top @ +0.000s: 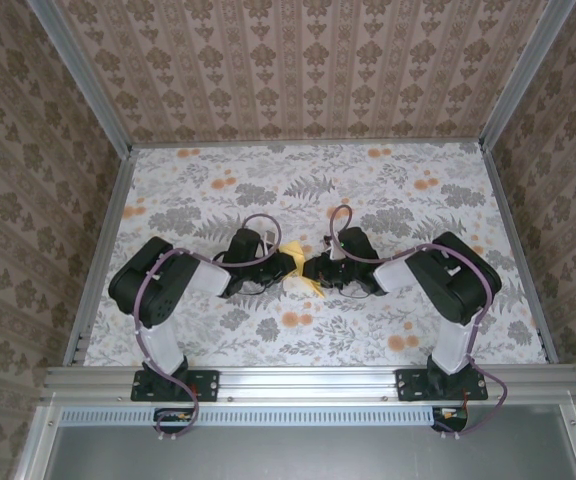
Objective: Fold a paper plane with a square sheet of paper (pick it up from the middle)
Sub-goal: Fold the wing for the fifth time at the center of the table.
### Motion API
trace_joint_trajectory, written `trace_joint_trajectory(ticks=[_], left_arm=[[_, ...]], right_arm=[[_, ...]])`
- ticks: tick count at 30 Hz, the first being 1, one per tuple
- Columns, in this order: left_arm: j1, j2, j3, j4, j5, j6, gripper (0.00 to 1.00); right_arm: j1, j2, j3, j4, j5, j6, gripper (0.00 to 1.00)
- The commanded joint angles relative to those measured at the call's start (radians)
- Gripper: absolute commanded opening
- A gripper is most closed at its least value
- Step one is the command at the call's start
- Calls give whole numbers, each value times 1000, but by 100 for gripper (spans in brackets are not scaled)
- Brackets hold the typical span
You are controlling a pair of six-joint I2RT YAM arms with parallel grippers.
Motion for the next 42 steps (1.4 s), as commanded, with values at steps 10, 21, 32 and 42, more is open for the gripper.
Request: trace_joint_trajectory(ticks=[10, 21, 32, 42], left_arm=[[8, 49, 59, -218, -61, 32, 15], [3, 60, 84, -258, -57, 45, 15], [2, 64, 88, -273, -60, 47, 15], [2, 64, 94, -285, -58, 51, 14]], right_arm=[[9, -174, -8, -282, 85, -330, 37], [114, -244, 33, -454, 305, -590, 27], [172, -207, 74, -466, 443, -688, 26], [189, -172, 69, -434, 454, -724, 24]])
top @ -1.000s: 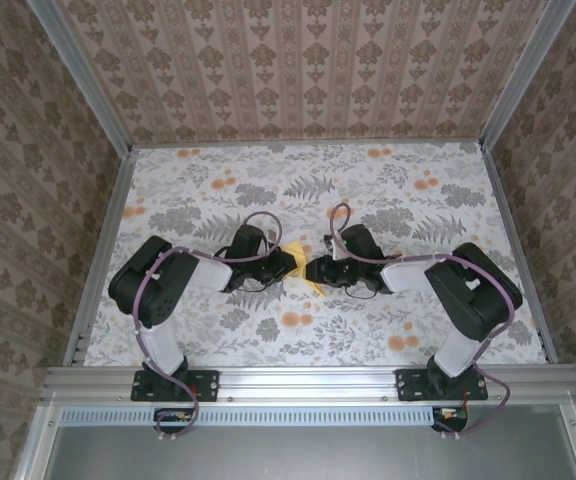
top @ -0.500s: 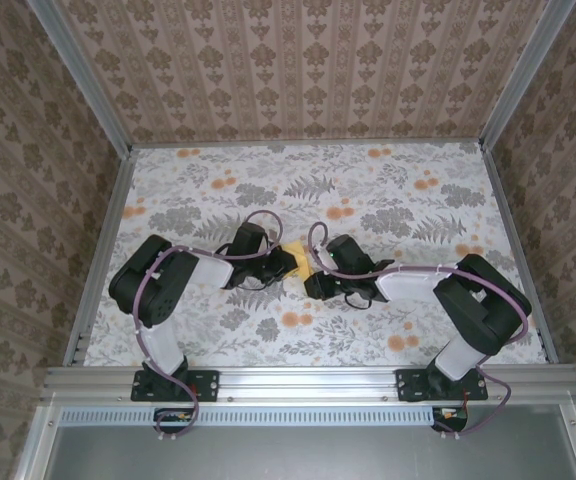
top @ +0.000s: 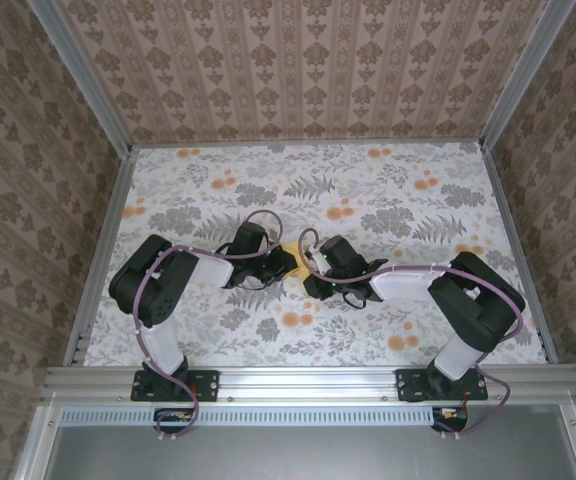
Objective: Fold a paper plane with a square sheet of paper (pick it up from the middle)
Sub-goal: Fold the wing for the fifth time at the center of the table.
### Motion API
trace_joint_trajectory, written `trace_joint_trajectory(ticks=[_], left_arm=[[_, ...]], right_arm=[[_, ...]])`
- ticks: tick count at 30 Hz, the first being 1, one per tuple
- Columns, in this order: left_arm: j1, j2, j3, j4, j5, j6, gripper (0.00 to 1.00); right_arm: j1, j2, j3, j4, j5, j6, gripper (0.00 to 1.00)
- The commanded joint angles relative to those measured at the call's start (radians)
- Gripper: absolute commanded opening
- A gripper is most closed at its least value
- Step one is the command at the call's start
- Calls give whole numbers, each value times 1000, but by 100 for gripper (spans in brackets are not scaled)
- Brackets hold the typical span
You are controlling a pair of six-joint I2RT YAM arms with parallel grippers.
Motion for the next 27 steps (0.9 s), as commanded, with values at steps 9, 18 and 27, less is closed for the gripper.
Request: trace_joint_trajectory(ticks=[9, 18, 27], left_arm=[[6, 30, 2, -91, -51, 48, 16], [10, -107, 11, -69, -15, 130, 31], [-9, -156, -40, -52, 3, 158, 33]], right_arm=[[6, 28, 5, 15, 9, 17, 8], [-51, 51, -31, 89, -158, 159, 6], [-93, 106, -38, 118, -252, 258, 7]])
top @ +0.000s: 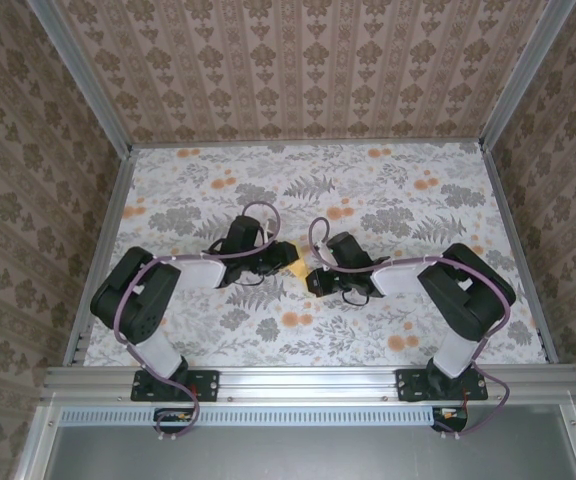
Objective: Fold a paper plane with a square sheet of paper (pick it up from the middle)
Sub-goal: Fold the wing for the fifth time at the center of the table.
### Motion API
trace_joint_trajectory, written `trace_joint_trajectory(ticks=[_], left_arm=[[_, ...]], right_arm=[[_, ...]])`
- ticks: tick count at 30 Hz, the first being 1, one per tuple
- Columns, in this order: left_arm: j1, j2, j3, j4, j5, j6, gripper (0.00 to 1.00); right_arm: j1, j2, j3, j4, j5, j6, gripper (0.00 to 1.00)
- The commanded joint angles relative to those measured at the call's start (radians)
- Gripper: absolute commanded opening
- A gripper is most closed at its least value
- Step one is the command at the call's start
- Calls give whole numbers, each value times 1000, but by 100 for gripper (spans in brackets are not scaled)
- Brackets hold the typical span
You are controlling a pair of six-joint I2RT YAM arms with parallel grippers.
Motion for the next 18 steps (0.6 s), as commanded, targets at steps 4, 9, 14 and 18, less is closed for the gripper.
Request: trace_joint_trajectory(ticks=[4, 9, 14, 18], left_arm=[[-21, 4, -39, 2, 6, 40, 31], [-33, 38, -33, 42, 18, 28, 27], [-52, 79, -15, 68, 27, 19, 24], [-54, 104, -16, 88, 29, 6, 22]], right_arm=[[-36, 47, -31, 25, -83, 114, 7], [-51, 73, -29, 35, -119, 169, 7], [-59, 92, -15, 13, -125, 203, 5], [-64, 102, -13, 5, -130, 217, 5]])
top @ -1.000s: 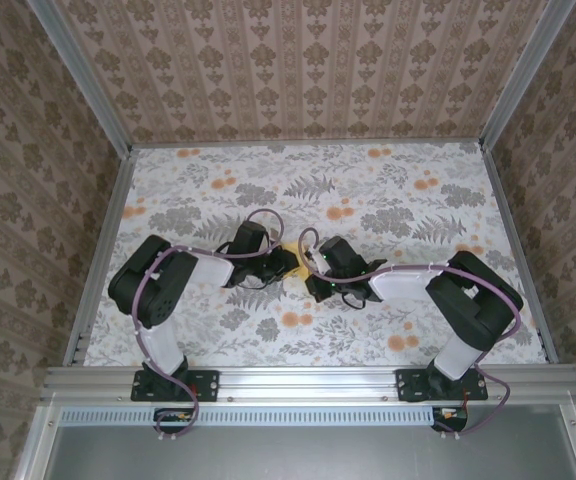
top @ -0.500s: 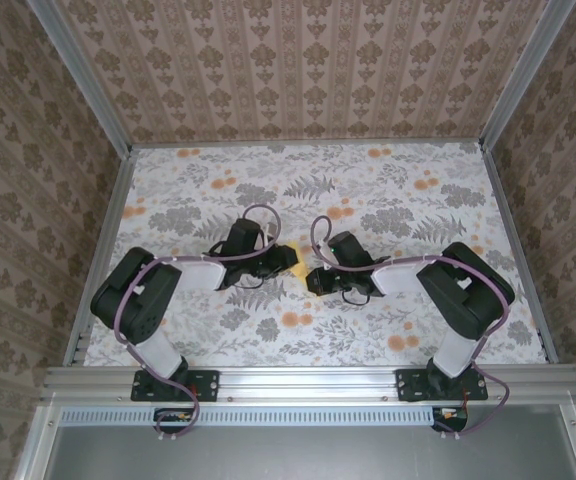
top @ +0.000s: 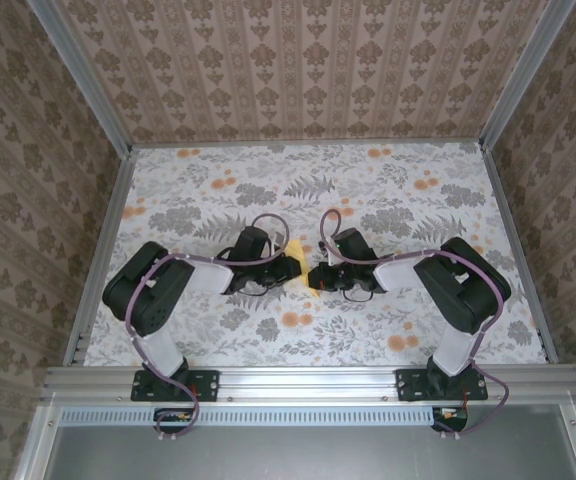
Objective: Fold a paper plane with a square sheet of paper (pick it up from the middle)
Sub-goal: Fold the wing for the fifth time at the center of the table.
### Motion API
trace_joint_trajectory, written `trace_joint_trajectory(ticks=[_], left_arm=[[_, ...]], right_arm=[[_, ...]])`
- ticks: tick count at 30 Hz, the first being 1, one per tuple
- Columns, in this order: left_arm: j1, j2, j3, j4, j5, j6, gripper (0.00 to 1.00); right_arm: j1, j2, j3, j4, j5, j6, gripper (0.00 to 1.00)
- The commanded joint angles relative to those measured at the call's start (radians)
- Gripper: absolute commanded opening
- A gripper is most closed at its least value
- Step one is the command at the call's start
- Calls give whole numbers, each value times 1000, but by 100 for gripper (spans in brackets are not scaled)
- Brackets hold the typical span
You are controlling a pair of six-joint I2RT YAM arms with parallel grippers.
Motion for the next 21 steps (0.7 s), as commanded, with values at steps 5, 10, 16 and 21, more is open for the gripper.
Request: trace_joint_trajectory(ticks=[5, 10, 16, 21], left_arm=[[-3, 38, 24, 42, 17, -9, 21], [-9, 66, 47, -20, 8, -3, 20], [-11, 70, 79, -191, -41, 24, 18], [-12, 66, 91, -264, -63, 40, 17]], right_arm=[[-1, 62, -3, -65, 6, 30, 5], [-2, 59, 3, -73, -4, 29, 7], [-14, 15, 14, -103, -47, 33, 15], [-22, -16, 39, -168, -141, 34, 23]])
